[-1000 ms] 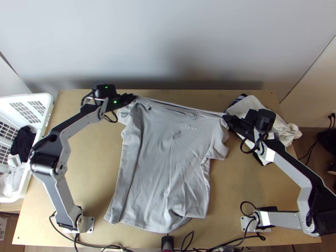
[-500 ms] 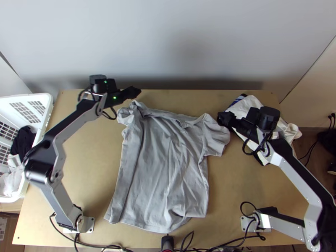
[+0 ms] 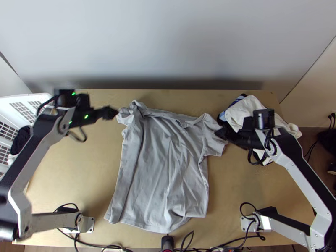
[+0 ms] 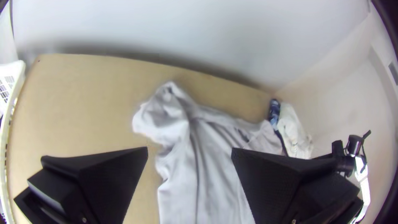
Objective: Fold the t-shirt
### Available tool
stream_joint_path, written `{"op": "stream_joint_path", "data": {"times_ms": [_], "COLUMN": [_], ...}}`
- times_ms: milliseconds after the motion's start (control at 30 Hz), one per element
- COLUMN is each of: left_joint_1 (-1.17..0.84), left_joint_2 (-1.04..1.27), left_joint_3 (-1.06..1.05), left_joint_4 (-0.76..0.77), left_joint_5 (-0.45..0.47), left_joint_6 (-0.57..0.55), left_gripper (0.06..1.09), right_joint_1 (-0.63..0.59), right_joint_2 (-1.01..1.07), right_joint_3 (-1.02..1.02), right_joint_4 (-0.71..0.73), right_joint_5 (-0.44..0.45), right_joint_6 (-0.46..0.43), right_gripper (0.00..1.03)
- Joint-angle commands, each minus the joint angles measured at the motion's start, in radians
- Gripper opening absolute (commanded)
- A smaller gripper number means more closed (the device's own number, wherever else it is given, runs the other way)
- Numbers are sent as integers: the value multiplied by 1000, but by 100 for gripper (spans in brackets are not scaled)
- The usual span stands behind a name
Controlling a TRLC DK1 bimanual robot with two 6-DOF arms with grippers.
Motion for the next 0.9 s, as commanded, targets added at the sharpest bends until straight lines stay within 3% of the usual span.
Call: {"op": "stream_joint_path", "data": {"times_ms": [0, 133, 267, 500, 633, 867], "left_joint_1": [48, 32, -92, -166, -167, -173], "left_joint_2": [-210, -285, -385, -445, -492, -572], "left_joint_3": [-76, -112, -270, -407, -507, -620], "left_joint_4": [-371, -532, -517, -540, -454, -402], "left_joint_5": [-10, 79, 144, 56, -25, -83], "left_joint_6": [187, 147, -38, -149, -242, -345], "left_gripper": [104, 104, 104, 104, 103, 104], "right_joint_1": [78, 119, 152, 156, 156, 155], "right_joint_2": [-60, -71, -71, -90, -93, -82], "right_joint_3": [-25, -56, -67, -117, -139, -145], "right_joint_4": [-159, -179, -179, -190, -188, -187], "right_joint_5": [-3, -4, -4, -4, -4, -4], "right_joint_6": [-36, -14, 22, 33, 39, 45], "right_gripper": [98, 98, 98, 98, 98, 98]}}
